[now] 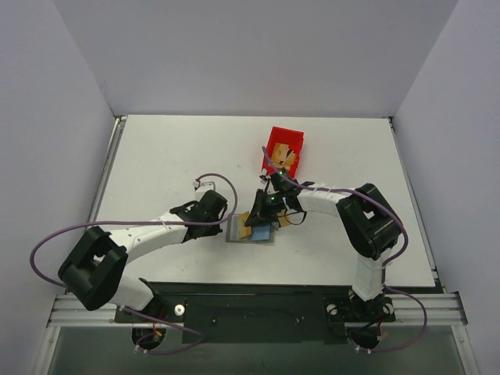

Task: Put the credit cards into the card holder
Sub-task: Insert the credit card into the card holder.

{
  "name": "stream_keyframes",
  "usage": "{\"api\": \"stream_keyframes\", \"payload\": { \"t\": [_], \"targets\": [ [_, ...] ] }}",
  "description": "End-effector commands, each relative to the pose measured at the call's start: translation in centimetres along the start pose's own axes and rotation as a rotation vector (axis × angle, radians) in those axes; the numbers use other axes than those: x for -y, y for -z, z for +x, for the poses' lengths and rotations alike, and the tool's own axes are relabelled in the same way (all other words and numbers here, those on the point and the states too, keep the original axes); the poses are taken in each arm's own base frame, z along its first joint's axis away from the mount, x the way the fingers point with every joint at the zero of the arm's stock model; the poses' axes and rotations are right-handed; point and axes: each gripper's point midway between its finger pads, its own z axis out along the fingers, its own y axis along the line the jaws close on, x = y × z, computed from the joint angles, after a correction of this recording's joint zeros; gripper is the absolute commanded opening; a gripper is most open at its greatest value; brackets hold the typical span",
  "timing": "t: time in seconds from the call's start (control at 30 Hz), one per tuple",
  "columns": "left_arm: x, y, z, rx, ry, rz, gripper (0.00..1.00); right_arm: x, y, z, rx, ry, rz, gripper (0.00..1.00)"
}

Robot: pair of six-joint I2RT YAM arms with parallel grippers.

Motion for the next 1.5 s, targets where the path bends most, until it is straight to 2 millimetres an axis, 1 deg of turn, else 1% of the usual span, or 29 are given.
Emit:
{"api": "stream_keyframes", "payload": {
  "t": [0.0,0.03,0.07,0.1,0.13,0.17,0.2,0.23,0.3,0.47,0.5,0.83,0.97,1.13,1.27,1.3,1.33,1.47],
  "targets": [
    [0.4,2.6,-4.5,0.138,0.055,0.009,0.00,0.0,-0.1,-0.3,0.004,0.033,0.022,0.00],
    [1.0,3.0,-4.9,0.153,0.054,0.046,0.00,0.0,-0.1,-0.3,0.005,0.035,0.024,0.00],
    [2.7,3.2,-5.4,0.171,0.034,0.135,0.00,0.0,-0.2,-0.3,0.004,0.037,0.023,0.00],
    [3.4,3.5,-5.7,0.187,0.030,0.181,0.00,-0.1,-0.1,-0.3,0.004,0.037,0.023,0.00],
    [5.2,4.0,-6.3,0.206,0.019,0.275,0.00,0.0,-0.2,-0.2,0.001,0.036,0.024,0.00],
    [6.0,4.1,-5.7,0.187,0.006,0.328,0.00,0.0,-0.2,-0.3,0.001,0.035,0.023,0.00],
    [6.8,4.4,-6.3,0.213,-0.002,0.371,0.00,-0.1,-0.2,-0.3,0.002,0.037,0.021,0.00],
    [7.3,4.2,-5.6,0.192,-0.018,0.402,0.00,0.0,-0.2,-0.2,0.000,0.034,0.023,0.00],
    [8.4,4.0,-5.7,0.201,-0.030,0.454,0.00,-0.2,-0.2,-0.4,0.004,0.034,0.020,0.00],
    [8.6,2.4,-3.6,0.144,-0.028,0.466,0.00,-0.4,-0.3,-0.5,0.000,0.033,0.011,0.00],
    [8.8,2.3,-3.5,0.139,-0.024,0.473,0.00,-0.6,-0.3,-0.6,0.002,0.034,0.008,0.00],
    [7.7,-0.9,-0.3,0.026,-0.002,0.385,0.00,-1.3,0.1,-1.0,0.015,0.043,-0.004,0.00],
    [6.8,-1.9,1.1,-0.020,-0.006,0.345,0.00,-1.7,1.1,-1.4,0.047,0.057,-0.006,0.00],
    [6.0,-2.5,2.2,-0.049,-0.006,0.319,0.00,-2.1,3.2,-2.0,0.126,0.088,0.001,0.00],
    [5.4,-2.6,2.8,-0.060,-0.003,0.307,0.00,-1.0,4.5,-2.1,0.163,0.064,0.020,0.00],
    [5.4,-2.6,2.8,-0.059,-0.002,0.306,0.00,-0.7,4.6,-1.8,0.162,0.060,0.026,0.00],
    [5.4,-2.6,2.8,-0.058,-0.004,0.305,0.00,-0.3,4.8,-1.9,0.167,0.055,0.033,0.00],
    [5.3,-2.6,2.8,-0.060,-0.003,0.303,0.00,0.8,4.9,-1.2,0.157,0.041,0.051,0.00]
  ]
}}
